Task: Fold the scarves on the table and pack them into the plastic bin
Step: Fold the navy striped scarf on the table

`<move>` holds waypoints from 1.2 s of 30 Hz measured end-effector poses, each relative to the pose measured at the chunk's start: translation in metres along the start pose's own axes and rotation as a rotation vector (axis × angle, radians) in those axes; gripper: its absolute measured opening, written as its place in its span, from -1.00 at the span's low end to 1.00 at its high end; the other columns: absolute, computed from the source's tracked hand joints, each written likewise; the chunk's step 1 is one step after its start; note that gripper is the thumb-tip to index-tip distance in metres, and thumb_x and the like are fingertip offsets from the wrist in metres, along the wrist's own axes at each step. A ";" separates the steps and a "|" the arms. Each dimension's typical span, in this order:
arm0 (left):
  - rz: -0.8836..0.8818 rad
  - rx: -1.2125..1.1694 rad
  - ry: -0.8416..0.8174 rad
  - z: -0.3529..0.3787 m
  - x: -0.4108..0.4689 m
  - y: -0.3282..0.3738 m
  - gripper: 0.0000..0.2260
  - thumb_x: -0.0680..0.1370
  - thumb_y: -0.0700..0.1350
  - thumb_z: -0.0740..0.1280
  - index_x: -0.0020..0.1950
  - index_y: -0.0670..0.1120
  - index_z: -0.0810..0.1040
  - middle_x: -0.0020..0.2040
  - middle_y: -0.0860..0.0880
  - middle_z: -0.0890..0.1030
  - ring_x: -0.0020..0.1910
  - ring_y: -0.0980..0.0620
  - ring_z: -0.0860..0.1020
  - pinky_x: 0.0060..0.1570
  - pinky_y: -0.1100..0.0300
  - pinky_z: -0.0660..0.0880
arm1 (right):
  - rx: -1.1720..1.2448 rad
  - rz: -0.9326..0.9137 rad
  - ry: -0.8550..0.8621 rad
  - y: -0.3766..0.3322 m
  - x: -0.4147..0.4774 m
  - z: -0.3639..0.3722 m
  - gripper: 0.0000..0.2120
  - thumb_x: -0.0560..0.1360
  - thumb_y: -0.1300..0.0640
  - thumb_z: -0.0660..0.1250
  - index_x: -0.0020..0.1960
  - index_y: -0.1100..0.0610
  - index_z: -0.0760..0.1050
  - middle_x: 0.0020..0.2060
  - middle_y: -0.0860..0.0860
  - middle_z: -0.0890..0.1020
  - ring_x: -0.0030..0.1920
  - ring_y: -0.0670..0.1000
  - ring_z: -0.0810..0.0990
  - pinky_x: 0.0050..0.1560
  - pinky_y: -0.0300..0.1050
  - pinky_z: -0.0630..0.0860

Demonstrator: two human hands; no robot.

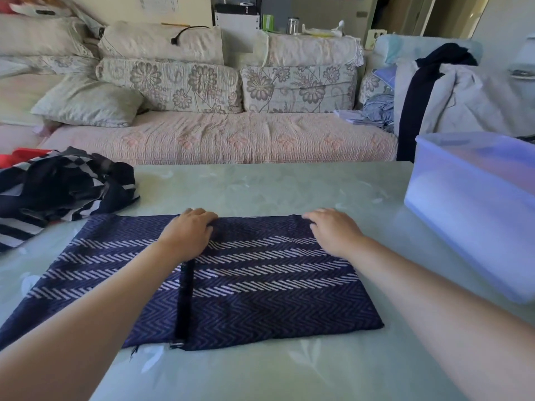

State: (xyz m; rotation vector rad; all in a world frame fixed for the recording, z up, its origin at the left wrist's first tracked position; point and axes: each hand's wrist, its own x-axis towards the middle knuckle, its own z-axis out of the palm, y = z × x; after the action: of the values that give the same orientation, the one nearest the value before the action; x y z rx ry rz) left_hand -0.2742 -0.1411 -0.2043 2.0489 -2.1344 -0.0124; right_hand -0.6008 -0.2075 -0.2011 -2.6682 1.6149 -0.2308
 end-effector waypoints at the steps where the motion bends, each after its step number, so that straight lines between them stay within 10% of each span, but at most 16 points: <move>1: -0.009 0.016 -0.011 0.002 0.006 -0.004 -0.66 0.64 -0.05 0.17 0.42 0.01 0.41 0.32 -0.03 0.48 0.31 -0.09 0.39 0.28 -0.03 0.39 | -0.008 0.017 0.009 0.005 0.010 0.003 -0.63 0.66 0.12 0.13 0.46 0.02 0.41 0.40 -0.01 0.48 0.37 0.11 0.41 0.33 0.00 0.36; 22: -0.185 -0.152 0.128 0.020 0.048 -0.018 -0.91 0.62 0.00 0.27 0.03 0.00 0.50 -0.04 0.00 0.56 -0.13 -0.03 0.47 -0.23 0.11 0.39 | -0.006 0.192 0.300 0.044 0.052 0.023 -0.83 0.44 -0.17 0.46 -0.21 -0.10 0.70 -0.25 -0.13 0.70 -0.06 -0.02 0.60 0.15 -0.01 0.27; 28: -0.134 0.066 0.189 0.025 0.047 -0.008 -0.83 0.58 -0.06 0.32 0.16 -0.01 0.52 0.13 -0.06 0.52 0.12 -0.13 0.46 -0.05 0.01 0.43 | -0.160 0.213 0.198 0.040 0.057 0.018 -0.93 0.53 -0.05 0.38 -0.08 -0.12 0.64 -0.04 -0.12 0.66 0.11 0.03 0.51 0.12 0.02 0.23; 31: 0.019 0.144 0.238 0.024 0.044 0.014 -0.67 0.54 -0.17 0.28 0.30 -0.02 0.47 0.26 -0.06 0.45 0.22 -0.13 0.39 0.15 -0.01 0.38 | -0.179 0.184 0.146 0.019 0.059 0.015 -0.62 0.45 0.19 0.32 0.23 -0.06 0.56 0.22 -0.04 0.55 0.25 0.08 0.44 0.24 0.04 0.25; 36: 0.084 0.005 0.035 0.038 0.029 0.065 -0.56 0.64 0.13 0.10 0.50 0.03 0.32 0.49 0.02 0.31 0.46 -0.03 0.26 0.40 -0.02 0.24 | 0.175 -0.019 0.087 -0.054 0.047 0.026 -0.60 0.62 0.10 0.14 0.44 0.08 0.44 0.43 0.05 0.44 0.41 0.10 0.36 0.41 -0.03 0.27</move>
State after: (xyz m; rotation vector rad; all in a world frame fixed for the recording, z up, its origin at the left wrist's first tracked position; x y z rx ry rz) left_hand -0.3444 -0.1713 -0.2296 1.9451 -2.1991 0.0399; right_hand -0.5283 -0.2255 -0.2164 -2.5753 1.5139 -0.4717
